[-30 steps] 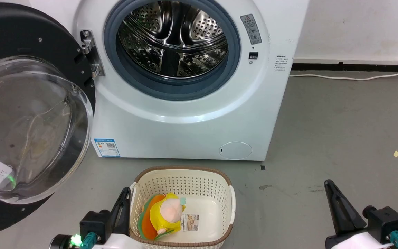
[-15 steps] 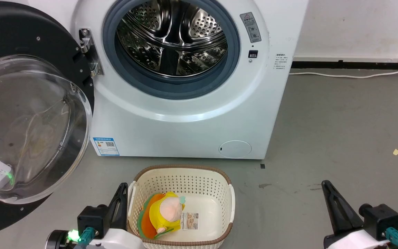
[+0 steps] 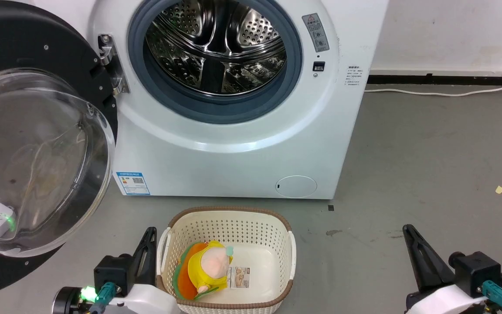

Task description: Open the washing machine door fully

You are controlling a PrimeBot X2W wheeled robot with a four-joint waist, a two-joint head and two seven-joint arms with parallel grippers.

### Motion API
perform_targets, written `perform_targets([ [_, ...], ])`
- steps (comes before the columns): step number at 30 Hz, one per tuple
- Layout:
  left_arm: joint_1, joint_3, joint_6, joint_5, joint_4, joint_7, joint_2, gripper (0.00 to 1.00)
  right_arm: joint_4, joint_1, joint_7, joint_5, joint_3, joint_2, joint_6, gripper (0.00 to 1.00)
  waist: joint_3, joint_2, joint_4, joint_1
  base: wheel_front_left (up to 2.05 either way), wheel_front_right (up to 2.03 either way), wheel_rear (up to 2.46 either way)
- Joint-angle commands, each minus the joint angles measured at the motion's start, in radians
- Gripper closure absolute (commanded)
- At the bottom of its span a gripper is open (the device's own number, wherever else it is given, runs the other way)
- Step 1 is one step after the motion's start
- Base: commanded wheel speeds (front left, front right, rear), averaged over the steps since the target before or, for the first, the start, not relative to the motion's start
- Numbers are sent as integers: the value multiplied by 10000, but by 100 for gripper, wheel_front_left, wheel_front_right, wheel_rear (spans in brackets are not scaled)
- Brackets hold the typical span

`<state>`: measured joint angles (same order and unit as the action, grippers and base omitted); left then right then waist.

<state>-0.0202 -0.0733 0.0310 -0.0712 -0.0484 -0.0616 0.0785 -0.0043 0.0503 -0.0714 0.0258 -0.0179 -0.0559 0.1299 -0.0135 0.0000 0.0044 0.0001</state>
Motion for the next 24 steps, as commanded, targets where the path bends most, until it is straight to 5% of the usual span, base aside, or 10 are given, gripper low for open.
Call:
perform_targets([
  [1,101,96,-46,119,88,41,-34,100,25,-195,54,-54,32,42,6,100,5,0,-2,0,0,0,0],
  [24,182,611,-259,598,408,506,-235,100,40,-444,587,-219,151,54,7,100,110,0,-36,-1,0,0,0],
])
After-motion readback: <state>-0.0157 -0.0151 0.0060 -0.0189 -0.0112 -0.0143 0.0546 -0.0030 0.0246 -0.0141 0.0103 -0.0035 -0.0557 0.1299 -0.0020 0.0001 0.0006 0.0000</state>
